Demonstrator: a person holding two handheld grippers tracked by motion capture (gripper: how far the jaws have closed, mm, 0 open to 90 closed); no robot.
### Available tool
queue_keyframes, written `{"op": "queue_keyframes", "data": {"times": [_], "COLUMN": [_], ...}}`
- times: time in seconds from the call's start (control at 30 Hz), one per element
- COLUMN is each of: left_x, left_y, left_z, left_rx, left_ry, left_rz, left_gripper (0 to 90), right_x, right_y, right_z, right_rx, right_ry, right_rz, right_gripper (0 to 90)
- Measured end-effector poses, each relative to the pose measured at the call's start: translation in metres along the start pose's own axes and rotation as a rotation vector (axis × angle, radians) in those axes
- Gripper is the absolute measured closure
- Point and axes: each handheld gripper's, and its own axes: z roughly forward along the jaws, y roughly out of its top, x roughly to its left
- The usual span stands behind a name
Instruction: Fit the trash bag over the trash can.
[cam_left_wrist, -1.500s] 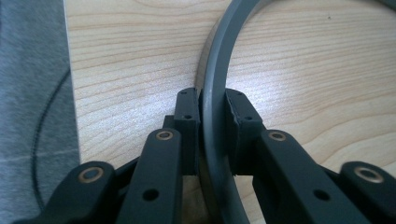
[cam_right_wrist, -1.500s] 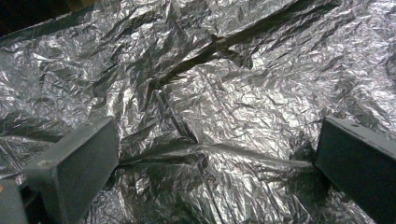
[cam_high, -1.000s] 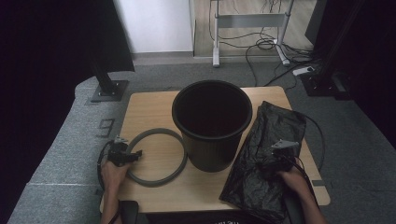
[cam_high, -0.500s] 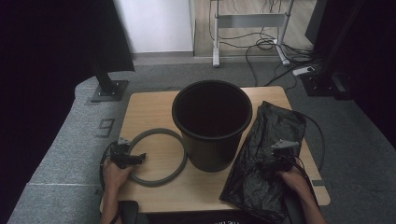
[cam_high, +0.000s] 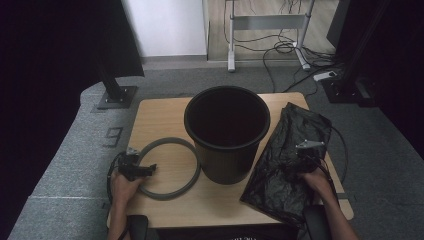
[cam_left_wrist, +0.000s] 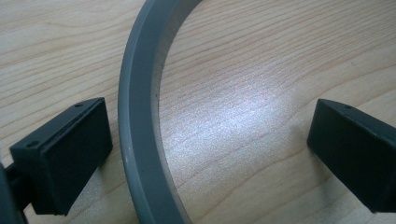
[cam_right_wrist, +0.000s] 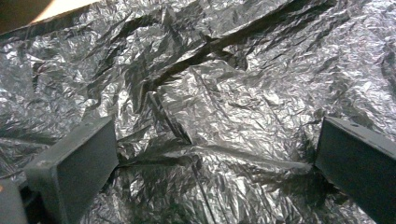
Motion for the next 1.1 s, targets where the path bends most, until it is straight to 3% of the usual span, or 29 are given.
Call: {"op": "queue_keyframes", "data": {"times": [0.13,0.27,0.4,0.57,0.63,0.7,0.83,0.93,1.0,1.1], "left_x": [0.000,0.000,0.000,-0.001,-0.001,-0.001,-0.002,-0.002,-0.002,-0.002], "left_y": [0.000,0.000,0.000,0.000,0.000,0.000,0.000,0.000,0.000,-0.001], "left_z": [0.000,0.000,0.000,0.000,0.000,0.000,0.000,0.000,0.000,-0.001], "left_rx": [0.000,-0.001,-0.001,0.000,-0.001,0.000,0.000,0.000,0.000,0.001], "left_ry": [0.002,0.001,0.003,0.004,0.005,0.005,0.006,0.006,0.006,0.004], "left_rz": [-0.002,-0.002,-0.003,-0.004,-0.006,-0.006,-0.007,-0.007,-0.006,-0.003], "left_gripper": [0.0,0.0,0.0,0.0,0.0,0.0,0.0,0.0,0.0,0.0], "right_x": [-0.017,-0.019,-0.014,0.006,0.016,0.018,0.022,0.023,0.023,0.020], "right_y": [0.005,0.007,0.014,0.020,0.016,0.014,0.004,0.001,-0.002,-0.005], "right_z": [0.005,0.005,-0.005,-0.024,-0.026,-0.026,-0.023,-0.021,-0.021,-0.025], "right_rx": [0.000,0.011,0.020,0.017,0.044,0.055,0.092,0.104,0.081,0.054], "right_ry": [-0.038,-0.039,0.010,0.074,0.110,0.115,0.139,0.155,0.160,0.151], "right_rz": [0.038,0.039,0.027,-0.063,-0.097,-0.101,-0.137,-0.155,-0.171,-0.156], "right_gripper": [0.0,0.0,0.0,0.5,9.5,14.4,14.7,20.1,23.4,41.0]}}
